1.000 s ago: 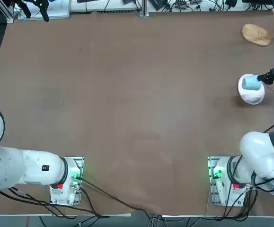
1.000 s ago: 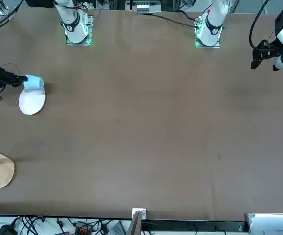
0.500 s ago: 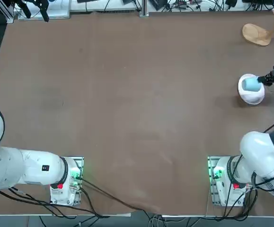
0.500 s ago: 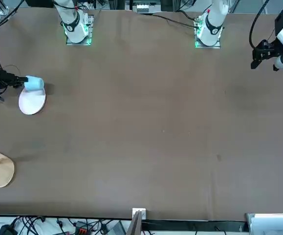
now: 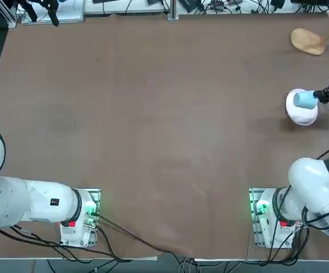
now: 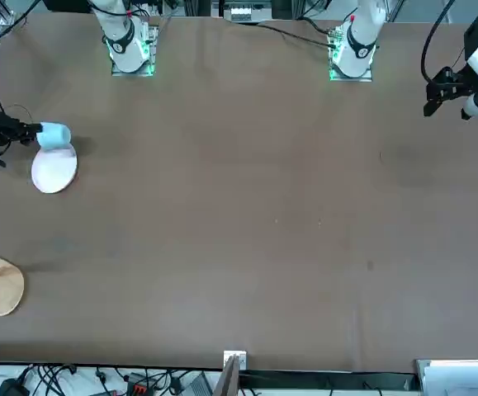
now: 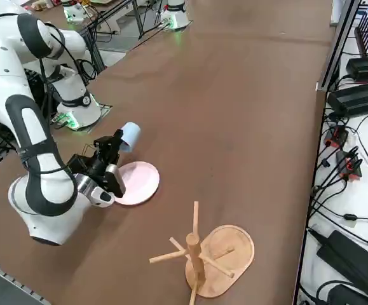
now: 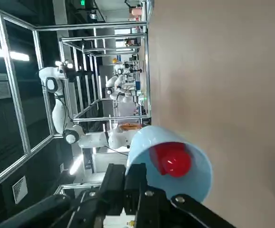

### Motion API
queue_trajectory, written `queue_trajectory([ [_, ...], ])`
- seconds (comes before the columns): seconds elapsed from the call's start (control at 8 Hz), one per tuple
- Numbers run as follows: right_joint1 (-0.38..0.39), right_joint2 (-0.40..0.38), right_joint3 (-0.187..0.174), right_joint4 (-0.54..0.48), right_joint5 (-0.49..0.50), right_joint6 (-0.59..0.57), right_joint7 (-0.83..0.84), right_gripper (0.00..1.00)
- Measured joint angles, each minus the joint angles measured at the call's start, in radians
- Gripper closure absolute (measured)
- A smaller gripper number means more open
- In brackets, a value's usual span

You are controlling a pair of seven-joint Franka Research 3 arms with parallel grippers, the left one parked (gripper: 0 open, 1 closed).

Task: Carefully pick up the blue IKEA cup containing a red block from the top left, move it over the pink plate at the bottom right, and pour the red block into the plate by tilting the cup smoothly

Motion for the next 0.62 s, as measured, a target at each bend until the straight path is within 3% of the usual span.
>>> queue_trajectory([
  [0.62,-0.011,0.029,0.000,0.017,0.053,-0.058,-0.008,0.98],
])
